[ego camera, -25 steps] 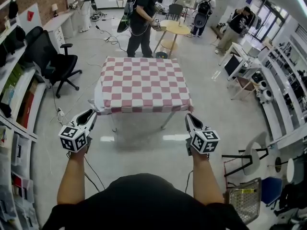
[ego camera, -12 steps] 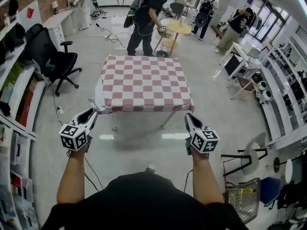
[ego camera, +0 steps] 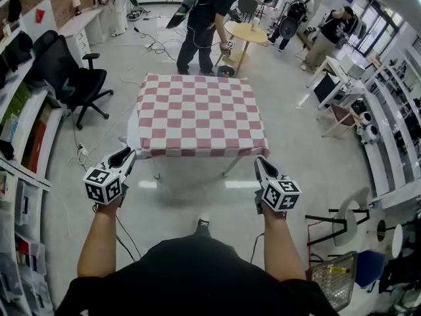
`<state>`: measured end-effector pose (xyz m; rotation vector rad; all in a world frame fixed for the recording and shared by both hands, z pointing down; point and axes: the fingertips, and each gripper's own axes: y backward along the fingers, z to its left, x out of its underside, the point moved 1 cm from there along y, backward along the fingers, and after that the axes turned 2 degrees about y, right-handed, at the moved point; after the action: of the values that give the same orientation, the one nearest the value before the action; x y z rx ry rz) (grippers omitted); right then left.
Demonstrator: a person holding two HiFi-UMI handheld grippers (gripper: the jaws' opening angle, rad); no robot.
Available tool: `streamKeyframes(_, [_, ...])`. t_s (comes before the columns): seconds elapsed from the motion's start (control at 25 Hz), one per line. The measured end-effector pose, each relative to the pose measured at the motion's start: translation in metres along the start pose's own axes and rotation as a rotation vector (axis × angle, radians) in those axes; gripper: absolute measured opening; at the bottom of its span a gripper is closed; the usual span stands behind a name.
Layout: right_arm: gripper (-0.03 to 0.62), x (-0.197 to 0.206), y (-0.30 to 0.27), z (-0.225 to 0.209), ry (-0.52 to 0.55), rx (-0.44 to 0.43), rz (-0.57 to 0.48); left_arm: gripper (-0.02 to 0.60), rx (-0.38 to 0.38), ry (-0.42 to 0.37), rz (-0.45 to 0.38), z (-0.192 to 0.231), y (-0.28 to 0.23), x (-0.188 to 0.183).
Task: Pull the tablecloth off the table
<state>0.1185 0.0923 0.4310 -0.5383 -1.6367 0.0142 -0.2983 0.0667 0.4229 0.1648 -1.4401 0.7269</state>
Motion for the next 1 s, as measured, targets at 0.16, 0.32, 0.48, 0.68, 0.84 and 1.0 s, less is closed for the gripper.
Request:
streamKeyframes(0.16, [0.031,-0.01,-0.056,-0.015,-0.015,-0.008,0.015,0.1,-0.01,-0.001,0.022,0.035,-0.041,-0.015])
streamKeyframes(0.32, [0.031,-0.015,-0.096,-0.047,-0.016,-0.028,0.04,0.1,-0.028,0.0,0.036,0.041,-0.087,-0.027])
streamKeyframes(0.48, [0.031,-0.02,-0.129,-0.083,-0.014,-0.044,0.065,0.1,-0.042,0.002,0.046,0.037,-0.131,-0.036])
streamKeyframes(0.68, [0.031,-0.032,-0.163,-0.118,-0.01,-0.066,0.074,0.1,-0.07,0.006,0.061,0.036,-0.169,-0.041])
streamKeyframes(0.84, [0.031,-0.038,-0.187,-0.141,0.002,-0.086,0.084,0.1,-0.096,0.017,0.068,0.036,-0.192,-0.046])
streamKeyframes(1.0, [0.031,-0.042,-0.21,-0.16,0.006,-0.107,0.087,0.1,-0.123,0.026,0.073,0.035,-0.212,-0.048])
